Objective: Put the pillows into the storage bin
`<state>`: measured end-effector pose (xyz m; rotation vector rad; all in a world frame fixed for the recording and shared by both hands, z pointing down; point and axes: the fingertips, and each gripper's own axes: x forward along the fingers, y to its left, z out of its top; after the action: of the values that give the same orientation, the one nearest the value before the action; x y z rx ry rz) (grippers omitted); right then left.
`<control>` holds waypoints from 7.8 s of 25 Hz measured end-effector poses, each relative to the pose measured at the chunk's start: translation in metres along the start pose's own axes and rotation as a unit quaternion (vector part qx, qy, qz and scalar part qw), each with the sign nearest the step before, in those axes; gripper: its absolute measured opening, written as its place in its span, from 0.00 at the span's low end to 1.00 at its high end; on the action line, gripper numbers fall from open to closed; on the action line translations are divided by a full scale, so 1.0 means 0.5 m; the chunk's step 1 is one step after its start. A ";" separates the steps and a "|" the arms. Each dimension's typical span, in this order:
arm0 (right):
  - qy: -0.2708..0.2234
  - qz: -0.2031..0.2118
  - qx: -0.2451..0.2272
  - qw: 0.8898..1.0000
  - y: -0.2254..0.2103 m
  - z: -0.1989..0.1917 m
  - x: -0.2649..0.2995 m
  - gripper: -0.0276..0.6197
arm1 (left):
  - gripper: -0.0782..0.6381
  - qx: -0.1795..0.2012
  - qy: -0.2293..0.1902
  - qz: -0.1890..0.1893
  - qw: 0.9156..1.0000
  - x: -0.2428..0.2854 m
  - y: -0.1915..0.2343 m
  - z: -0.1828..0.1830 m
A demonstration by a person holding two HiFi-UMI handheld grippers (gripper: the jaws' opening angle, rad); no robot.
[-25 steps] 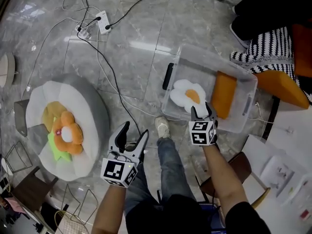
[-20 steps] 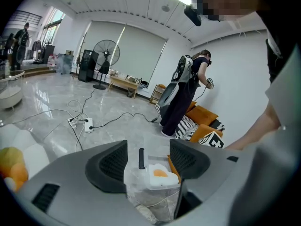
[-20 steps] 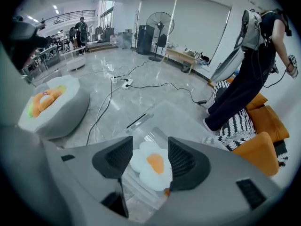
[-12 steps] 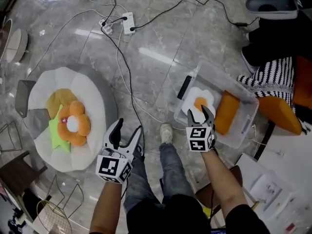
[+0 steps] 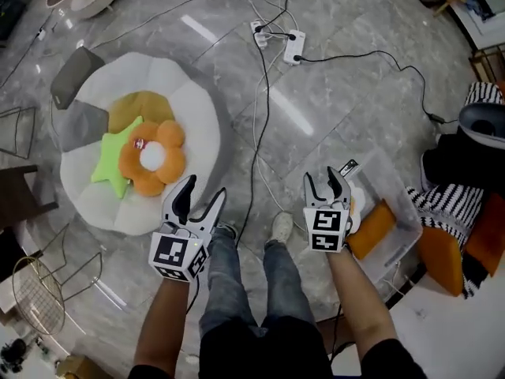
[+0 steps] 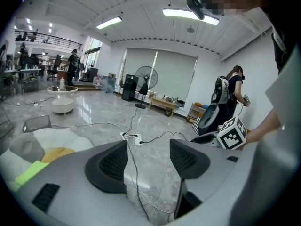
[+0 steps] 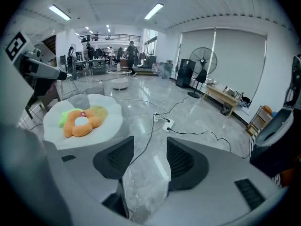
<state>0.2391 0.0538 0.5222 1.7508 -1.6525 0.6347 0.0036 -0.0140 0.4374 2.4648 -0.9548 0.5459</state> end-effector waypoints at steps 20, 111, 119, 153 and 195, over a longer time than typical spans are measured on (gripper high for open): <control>0.036 0.183 -0.130 0.974 0.572 0.126 0.177 0.41 | 0.52 -0.100 0.039 0.151 0.983 -0.282 0.416 -0.209; -0.066 0.152 0.598 0.784 -0.062 -0.185 -0.089 0.18 | 0.52 0.017 0.113 -0.118 0.986 0.078 -0.206 -0.193; -0.101 0.058 0.656 0.746 -0.188 -0.353 -0.194 0.18 | 0.52 0.082 0.155 -0.202 0.964 0.150 -0.348 -0.209; -0.111 -0.133 0.676 0.716 -0.427 -0.647 -0.274 0.48 | 0.52 0.136 0.222 -0.270 0.927 0.211 -0.580 -0.305; 0.013 0.229 0.313 0.922 0.287 0.009 0.087 0.43 | 0.52 -0.106 0.040 0.104 0.988 -0.209 0.175 -0.255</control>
<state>0.1004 0.0202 0.5686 1.7386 -1.9991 1.5358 -0.1547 0.0504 0.5124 2.1530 -1.1808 0.5750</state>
